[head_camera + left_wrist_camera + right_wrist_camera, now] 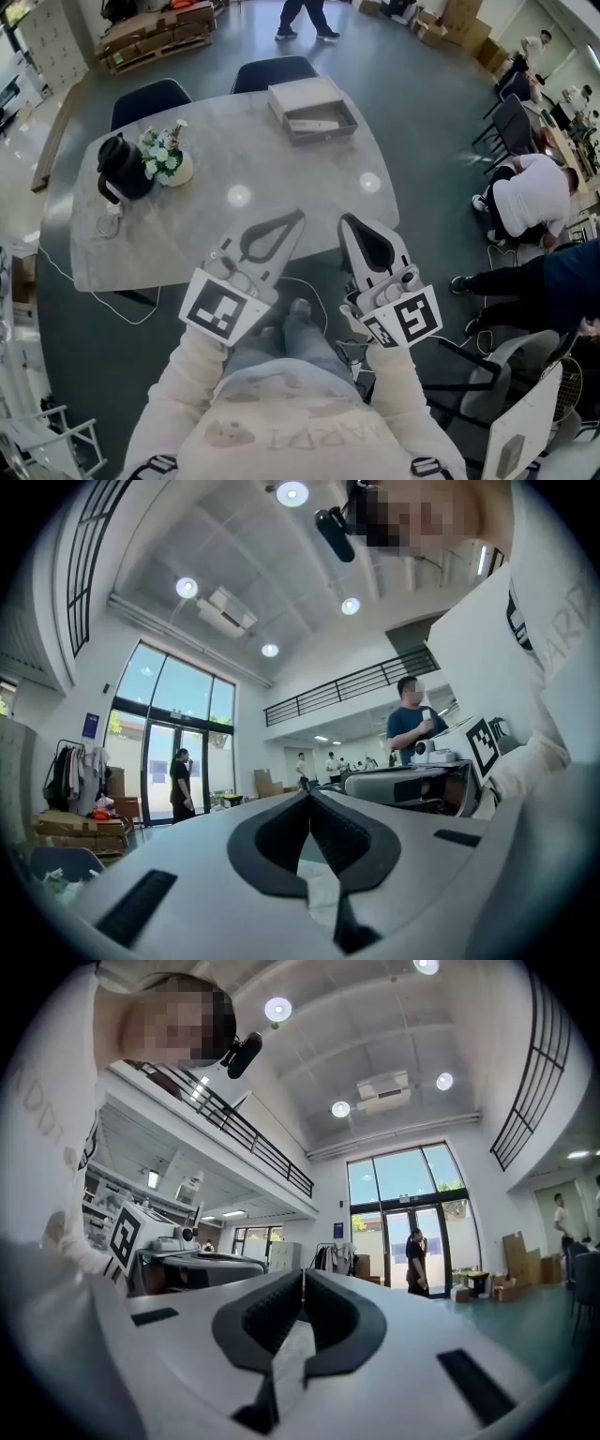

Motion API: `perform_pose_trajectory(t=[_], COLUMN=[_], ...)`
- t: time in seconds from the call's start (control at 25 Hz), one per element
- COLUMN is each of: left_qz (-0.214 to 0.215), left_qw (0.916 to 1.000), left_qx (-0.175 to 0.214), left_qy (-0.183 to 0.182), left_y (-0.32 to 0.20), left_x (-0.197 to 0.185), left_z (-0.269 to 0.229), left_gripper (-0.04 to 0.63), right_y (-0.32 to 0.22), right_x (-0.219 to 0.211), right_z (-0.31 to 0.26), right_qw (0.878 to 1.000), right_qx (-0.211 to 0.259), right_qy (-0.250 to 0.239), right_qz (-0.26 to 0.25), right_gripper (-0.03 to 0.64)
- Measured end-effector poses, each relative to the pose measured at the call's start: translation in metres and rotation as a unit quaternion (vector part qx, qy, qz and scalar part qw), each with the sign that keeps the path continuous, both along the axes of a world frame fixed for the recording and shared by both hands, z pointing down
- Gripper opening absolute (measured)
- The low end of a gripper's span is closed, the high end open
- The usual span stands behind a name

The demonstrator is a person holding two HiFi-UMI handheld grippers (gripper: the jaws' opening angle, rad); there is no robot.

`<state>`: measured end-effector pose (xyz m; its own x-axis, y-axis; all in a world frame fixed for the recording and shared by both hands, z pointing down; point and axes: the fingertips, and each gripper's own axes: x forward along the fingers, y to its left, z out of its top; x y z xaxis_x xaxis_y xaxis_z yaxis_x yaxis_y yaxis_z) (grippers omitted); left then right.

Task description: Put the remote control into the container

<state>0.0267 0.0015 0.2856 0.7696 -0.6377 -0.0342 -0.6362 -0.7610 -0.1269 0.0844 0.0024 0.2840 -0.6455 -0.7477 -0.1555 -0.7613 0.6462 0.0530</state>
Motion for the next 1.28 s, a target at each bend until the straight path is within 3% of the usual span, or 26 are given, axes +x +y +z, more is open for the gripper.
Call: perform_pose_trajectory(t=[0.48, 1.28], left_qz=[0.011, 0.010], left_qw=[0.9999, 0.9999], left_qx=[-0.008, -0.004], left_qy=[0.005, 0.011], left_y=[0.044, 0.048], left_x=[-0.002, 0.027], left_z=[-0.003, -0.012], left_gripper=[0.012, 0.012], right_y=[0.040, 0.043], right_x=[-0.009, 0.008], right_z=[-0.004, -0.008], right_qw=[1.000, 1.000], right_qx=[0.005, -0.006], right_qy=[0.005, 0.000], right_qz=[0.006, -0.005], right_gripper=[0.020, 0.020])
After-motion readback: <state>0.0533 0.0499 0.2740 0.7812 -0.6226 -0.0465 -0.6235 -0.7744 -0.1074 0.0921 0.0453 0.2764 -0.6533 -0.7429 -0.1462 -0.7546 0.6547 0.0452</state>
